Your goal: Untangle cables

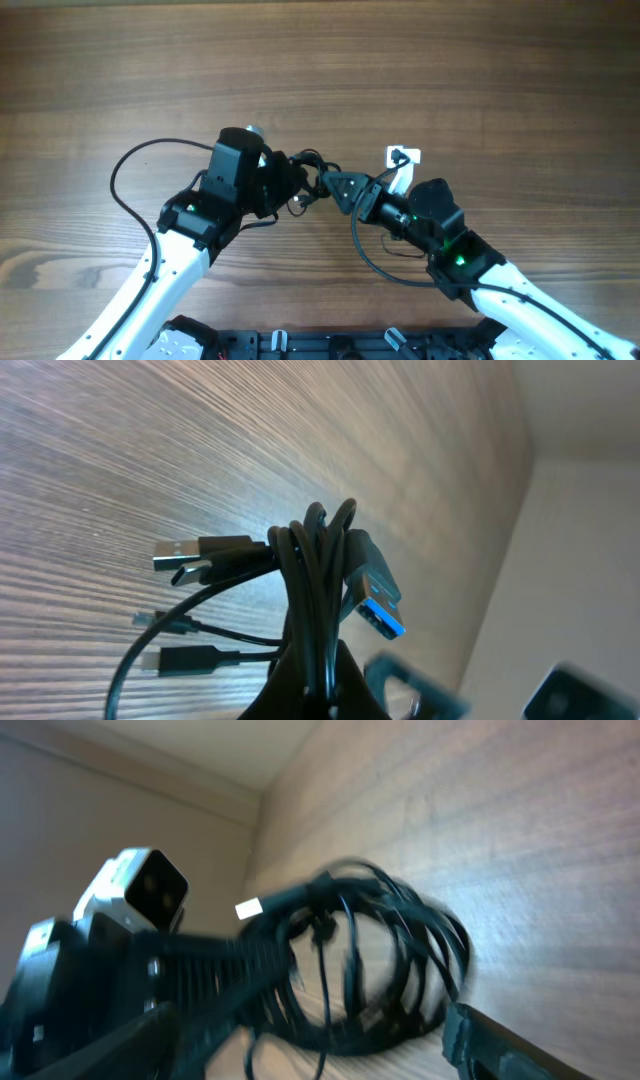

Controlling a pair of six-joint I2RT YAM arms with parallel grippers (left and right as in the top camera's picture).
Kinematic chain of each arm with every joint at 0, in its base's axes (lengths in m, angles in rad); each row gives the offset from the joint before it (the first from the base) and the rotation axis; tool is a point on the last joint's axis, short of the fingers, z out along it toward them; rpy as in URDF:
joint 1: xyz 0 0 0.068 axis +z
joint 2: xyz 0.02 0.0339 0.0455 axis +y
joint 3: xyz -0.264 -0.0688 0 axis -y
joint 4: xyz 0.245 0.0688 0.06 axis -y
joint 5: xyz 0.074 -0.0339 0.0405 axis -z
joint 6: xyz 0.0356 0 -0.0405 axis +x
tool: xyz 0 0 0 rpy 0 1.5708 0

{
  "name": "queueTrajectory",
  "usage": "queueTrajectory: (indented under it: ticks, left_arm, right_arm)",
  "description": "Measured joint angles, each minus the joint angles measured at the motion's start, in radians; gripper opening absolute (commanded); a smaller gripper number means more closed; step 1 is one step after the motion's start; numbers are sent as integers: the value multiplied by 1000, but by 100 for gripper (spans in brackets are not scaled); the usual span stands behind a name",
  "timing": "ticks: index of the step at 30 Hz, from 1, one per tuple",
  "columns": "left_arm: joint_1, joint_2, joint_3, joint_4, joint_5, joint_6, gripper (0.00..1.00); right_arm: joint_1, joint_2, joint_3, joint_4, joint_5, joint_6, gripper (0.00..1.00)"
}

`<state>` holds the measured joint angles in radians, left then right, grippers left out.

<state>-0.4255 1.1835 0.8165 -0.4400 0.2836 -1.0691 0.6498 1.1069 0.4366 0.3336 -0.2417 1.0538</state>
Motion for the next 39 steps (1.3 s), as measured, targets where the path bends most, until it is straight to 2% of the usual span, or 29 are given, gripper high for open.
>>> queueTrajectory:
  ticks: [4,10,12,17,19,21,23,26,28,32,36,39]
  left_arm:
    - [0,0,0,0,-70,-166,4]
    - [0,0,0,-29,-101,-452,4]
    - [0,0,0,-49,-101,-523,4]
    - [0,0,0,-80,-100,-662,4]
    - [-6,0,0,-79,-100,-698,4]
    - [-14,0,0,-78,-100,-720,4]
    - [-26,0,0,-76,-100,-737,4]
    - [-42,0,0,-74,-100,-752,4]
    - [-47,0,0,-71,-100,-759,4]
    - [-44,0,0,-68,-100,-763,4]
    - [-43,0,0,-68,-100,-763,4]
    - [-43,0,0,-68,-100,-763,4]
  right_arm:
    - [9,-11,0,-45,-50,-25,84]
    - [106,29,0,-49,-50,-99,84]
    - [130,60,0,-48,-17,-98,81]
    - [149,126,0,5,68,-63,81]
    - [151,150,0,40,86,-51,80]
    - [155,168,0,72,97,-38,72]
    - [159,181,0,79,110,-20,70]
    - [161,198,3,20,144,30,75]
    - [161,207,8,-138,200,130,79]
    - [161,212,8,-325,272,263,85]
    - [159,211,7,-373,322,332,88]
    - [143,207,7,-381,335,352,98]
